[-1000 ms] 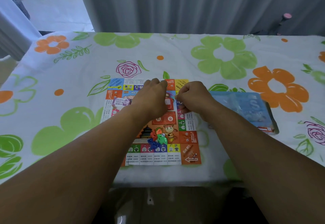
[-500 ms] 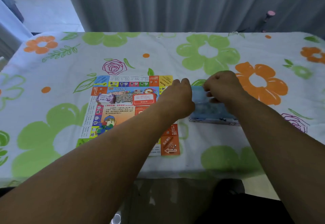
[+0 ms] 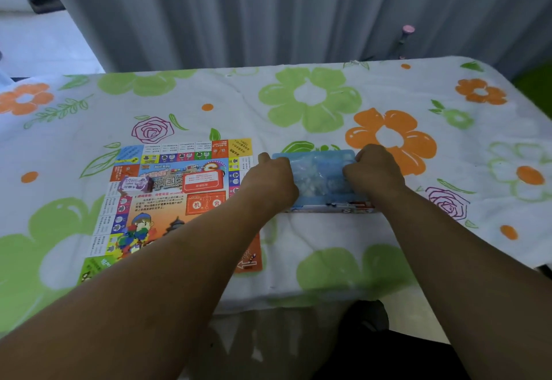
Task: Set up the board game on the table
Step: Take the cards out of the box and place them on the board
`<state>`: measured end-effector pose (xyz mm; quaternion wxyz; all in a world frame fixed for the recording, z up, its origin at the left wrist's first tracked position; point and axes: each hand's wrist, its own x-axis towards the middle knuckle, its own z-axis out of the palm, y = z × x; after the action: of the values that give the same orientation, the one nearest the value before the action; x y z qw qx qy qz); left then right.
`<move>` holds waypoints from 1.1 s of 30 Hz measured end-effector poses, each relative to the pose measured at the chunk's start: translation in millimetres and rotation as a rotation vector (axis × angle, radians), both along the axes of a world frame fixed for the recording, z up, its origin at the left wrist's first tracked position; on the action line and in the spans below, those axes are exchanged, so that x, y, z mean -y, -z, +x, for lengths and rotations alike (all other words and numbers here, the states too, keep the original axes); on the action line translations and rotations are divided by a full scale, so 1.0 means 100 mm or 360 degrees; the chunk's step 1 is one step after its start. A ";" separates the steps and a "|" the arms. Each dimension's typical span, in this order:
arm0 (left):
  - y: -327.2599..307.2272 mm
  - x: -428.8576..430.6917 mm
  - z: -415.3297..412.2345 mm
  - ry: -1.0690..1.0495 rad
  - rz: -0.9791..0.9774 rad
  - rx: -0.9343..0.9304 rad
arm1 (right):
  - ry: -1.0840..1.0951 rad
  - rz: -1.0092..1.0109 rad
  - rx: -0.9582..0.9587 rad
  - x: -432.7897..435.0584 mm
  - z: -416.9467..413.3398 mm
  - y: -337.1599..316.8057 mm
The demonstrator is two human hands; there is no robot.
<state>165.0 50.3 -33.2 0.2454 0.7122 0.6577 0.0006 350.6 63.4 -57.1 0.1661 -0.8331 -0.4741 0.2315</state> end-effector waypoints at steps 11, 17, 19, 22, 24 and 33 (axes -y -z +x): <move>-0.05 -0.02 0.06 0.0007 0.0102 -0.0019 | 0.0031 0.0087 -0.0184 0.02 0.12 0.00; -0.19 -0.04 0.29 0.0055 0.0143 0.0055 | 0.0316 0.0281 -0.0548 0.06 0.36 -0.11; -0.22 -0.02 0.41 0.0069 0.0137 0.0083 | 0.0415 0.0335 -0.0664 0.11 0.44 -0.13; -0.26 0.02 0.60 0.0082 0.0127 0.0103 | 0.0520 0.0388 -0.0695 0.18 0.59 -0.14; -0.26 0.03 0.70 0.0092 0.0133 0.0105 | 0.0550 0.0398 -0.0685 0.23 0.69 -0.16; -0.22 0.05 1.07 0.0075 0.0175 0.0149 | 0.0824 0.0436 -0.0920 0.35 1.08 -0.18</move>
<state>272.1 45.4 -11.2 0.2363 0.7392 0.6274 0.0644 458.9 28.3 -39.6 0.4545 -0.7957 -0.2090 0.3414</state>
